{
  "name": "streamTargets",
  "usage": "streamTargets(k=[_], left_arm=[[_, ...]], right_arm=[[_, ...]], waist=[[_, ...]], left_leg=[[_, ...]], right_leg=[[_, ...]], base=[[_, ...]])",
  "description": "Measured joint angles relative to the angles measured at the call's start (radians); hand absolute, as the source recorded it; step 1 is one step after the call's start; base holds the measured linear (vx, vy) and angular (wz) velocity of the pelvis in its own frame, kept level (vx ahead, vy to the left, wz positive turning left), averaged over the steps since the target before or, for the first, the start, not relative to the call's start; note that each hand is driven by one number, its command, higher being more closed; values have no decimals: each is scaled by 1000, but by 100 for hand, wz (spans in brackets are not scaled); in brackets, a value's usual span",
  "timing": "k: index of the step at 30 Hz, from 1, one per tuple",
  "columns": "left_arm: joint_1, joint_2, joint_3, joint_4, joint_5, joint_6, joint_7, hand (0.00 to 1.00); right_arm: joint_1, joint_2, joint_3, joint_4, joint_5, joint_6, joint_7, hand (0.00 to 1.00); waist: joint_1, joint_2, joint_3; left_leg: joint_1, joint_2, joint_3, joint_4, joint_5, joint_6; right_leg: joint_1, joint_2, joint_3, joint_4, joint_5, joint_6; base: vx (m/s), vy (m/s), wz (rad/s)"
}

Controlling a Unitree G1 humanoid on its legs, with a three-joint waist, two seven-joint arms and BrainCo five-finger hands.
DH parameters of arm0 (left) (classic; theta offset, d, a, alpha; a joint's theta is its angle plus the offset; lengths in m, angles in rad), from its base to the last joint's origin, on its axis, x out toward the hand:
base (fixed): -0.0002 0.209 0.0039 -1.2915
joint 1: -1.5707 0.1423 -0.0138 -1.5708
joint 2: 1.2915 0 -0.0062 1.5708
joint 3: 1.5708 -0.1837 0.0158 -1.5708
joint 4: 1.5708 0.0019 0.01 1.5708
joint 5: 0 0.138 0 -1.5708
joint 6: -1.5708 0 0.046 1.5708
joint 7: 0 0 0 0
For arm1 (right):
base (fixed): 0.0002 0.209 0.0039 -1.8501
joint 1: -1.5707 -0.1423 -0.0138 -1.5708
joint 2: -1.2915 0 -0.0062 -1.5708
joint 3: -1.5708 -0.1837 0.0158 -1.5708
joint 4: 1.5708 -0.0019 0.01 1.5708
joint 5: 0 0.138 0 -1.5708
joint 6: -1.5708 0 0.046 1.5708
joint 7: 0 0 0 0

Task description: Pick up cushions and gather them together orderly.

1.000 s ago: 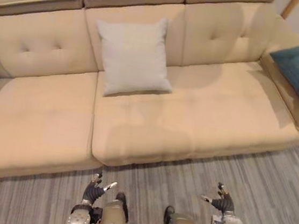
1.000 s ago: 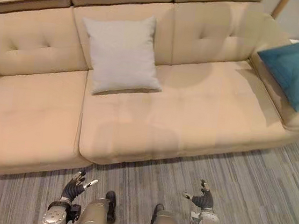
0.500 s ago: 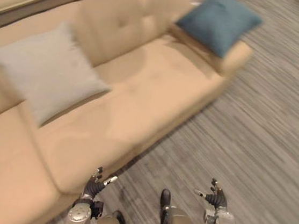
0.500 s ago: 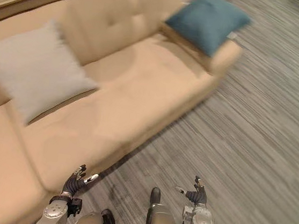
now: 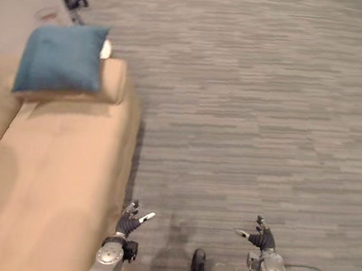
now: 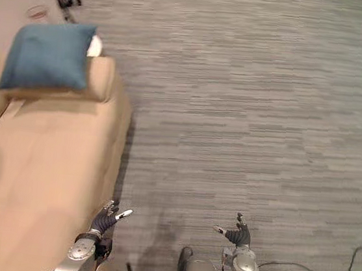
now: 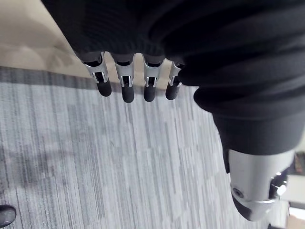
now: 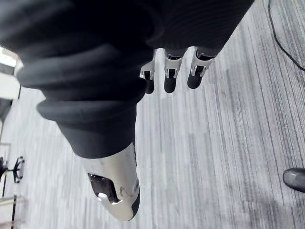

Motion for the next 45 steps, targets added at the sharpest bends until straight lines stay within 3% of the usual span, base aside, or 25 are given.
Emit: streamTargets(k=[4, 6, 7, 9, 11, 13, 15, 17, 19, 21, 22, 23, 25, 26, 27, 28, 30, 32, 35, 36, 38, 40, 42, 43, 45], left_arm=[[7, -5, -3, -13, -9, -1, 14, 0], [12, -1, 6, -17, -13, -1, 21, 0], [24, 2, 10, -21, -12, -1, 25, 0], [19, -4, 8, -17, -13, 1, 32, 0], [22, -8, -11, -14, -22, 1, 31, 0], [26, 2, -25, -14, -33, 2, 34, 0], [6, 14, -23, -16, -49, 1, 38, 0], [-20, 19, -20, -13, -60, 1, 38, 0], [-38, 18, -4, -1, -66, 0, 38, 0], [-34, 22, 14, 8, -66, -1, 51, 0], [-25, 22, 16, 13, -65, -2, 53, 0], [-23, 15, 25, 33, -65, 0, 55, 0], [-13, -13, 33, 41, -62, 0, 53, 0], [-7, -33, 51, 42, -62, 2, 52, 0], [-3, -43, 53, 43, -62, 5, 52, 0], [3, -44, 50, 44, -62, 7, 49, 0], [-3, -42, 50, 40, -63, 7, 49, 0], [-9, -40, 51, 37, -63, 5, 50, 0], [-6, -43, 51, 38, -63, 5, 50, 0], [-3, -41, 53, 39, -63, 6, 50, 0], [9, -22, 76, 37, -62, 7, 53, 0], [15, -27, 94, 41, -62, 16, 53, 0], [37, -31, 89, 42, -62, 24, 51, 0], [39, -28, 90, 42, -62, 25, 51, 0], [38, -21, 89, 41, -61, 28, 52, 0]], right_arm=[[-17, -16, 12, 17, 1, 5, -3, 0], [-34, -8, 16, 38, 1, 6, -5, 0], [-36, 9, 16, 41, 0, 6, -4, 0], [-38, 10, 9, 55, -3, 7, -3, 0], [-44, 14, -7, 83, -16, 10, -1, 0], [-29, 18, -6, 83, -39, 13, 0, 0], [-52, 20, -5, 82, -46, 14, 0, 0], [-71, 11, -4, 86, -46, 14, 0, 0], [-71, -9, -6, 88, -46, 16, 0, 0], [-44, -7, -8, 88, -45, 27, -1, 0], [-33, -5, -7, 88, -45, 28, 0, 0], [-13, -11, -13, 88, -45, 31, 0, 0], [-6, -14, -27, 80, -44, 32, 0, 0], [-11, -12, -22, 62, -42, 31, 1, 0], [-9, -10, -19, 47, -37, 28, 0, 0], [-10, -2, -23, 40, -31, 28, -1, 0], [-10, 8, -24, 29, -20, 23, -4, 0], [-12, 6, -47, 25, -2, 14, -7, 0], [3, -14, -71, 31, 2, 11, -22, 0], [14, -25, -74, 40, 2, 11, -22, 0], [13, -7, -63, 59, 1, 16, -23, 0], [-7, -4, -67, 76, 0, 18, -22, 0], [-9, -5, -74, 80, -9, 24, -20, 0], [-9, -3, -74, 80, -11, 26, -19, 0], [-2, 0, -72, 81, -16, 28, -17, 0]], waist=[[50, 19, 3], [76, 23, -12], [76, -25, -31], [75, -62, -38], [66, -65, -34], [45, -58, -32], [43, -42, -33], [39, -22, -20], [20, 4, -6], [23, -27, -12], [22, -40, -18], [4, -30, -23], [-3, 13, -43], [9, 28, -35], [25, 32, -28], [28, 28, -21], [41, 11, -14], [47, -7, -10], [47, 26, -14], [48, 37, -14], [57, -9, -38], [53, -31, -37], [53, -39, -42], [47, -41, -43], [37, -41, -44]], left_leg=[[-93, -123, -36, -573, 70, -73], [-85, -139, -36, -654, 193, 17], [-90, -186, -16, -610, 176, 87], [-69, -224, 8, -589, 113, 124], [31, -260, 11, -585, 48, 160], [151, -280, -2, -610, 5, 178], [262, -287, -39, -700, -2, 179], [318, -274, -71, -751, -1, 179], [370, -249, -115, -767, -6, 164], [434, -255, -164, -745, -67, 62], [444, -259, -176, -730, -85, 44], [446, -244, -220, -658, -120, 40], [351, -192, -218, -445, -90, -9], [270, -146, -166, -248, 7, -27], [207, -91, -125, -100, 55, -22], [143, -28, -53, 40, 24, 21], [84, -8, -1, 52, 6, 49], [-2, -21, 60, -131, -12, 49], [-42, -37, 185, -521, 72, 15], [-42, -30, 255, -586, 165, 86], [-45, -69, 379, -555, 93, 169], [-63, -91, 341, -474, 6, 189], [-17, -170, 260, -456, -46, 215], [2, -191, 232, -460, -56, 219], [101, -255, 111, -516, -64, 224]], right_leg=[[100, -4, 75, -63, -41, 45], [129, -4, 109, -54, -89, 76], [134, -51, 119, -14, -138, 117], [69, -101, 120, 184, -162, 167], [-55, -162, 107, 565, -26, 287], [-100, -225, 23, 739, -46, 210], [-187, -245, -97, 667, -94, 148], [-244, -199, -107, 489, -103, 152], [-256, -121, -47, 177, -35, 176], [-246, -83, 70, -126, 197, 179], [-247, -86, 90, -127, 215, 170], [-258, -87, 97, -35, 312, 147], [-252, -73, 27, 38, 218, 120], [-203, -55, 9, 27, 189, 101], [-143, -43, 0, -7, 175, 92], [-49, -35, -15, -61, 166, 81], [45, -50, -31, -125, 162, 79], [128, -87, -79, -194, 140, 109], [191, -108, -161, -212, 88, 162], [219, -106, -192, -209, 62, 184], [235, -167, -244, -170, 1, 231], [228, -216, -275, -56, -59, 269], [167, -320, -260, 282, -36, 305], [135, -343, -238, 392, 5, 305], [36, -326, -164, 656, -60, 278]], base=[[394, 190, -55], [537, 262, -54], [465, 208, -22], [542, 197, -4], [635, 251, 2], [643, 195, 19], [620, 108, 19], [536, 29, 40], [528, -14, 69], [558, -92, 81], [731, -247, 109], [639, -237, 123], [692, -243, 89], [587, -201, 24], [653, -200, 25], [514, -137, 29], [413, -89, 32], [380, -9, 47], [380, 143, 76], [354, 175, 85], [446, 224, 98], [466, 236, 95], [549, 316, 121], [497, 234, 147], [525, 120, 158]])
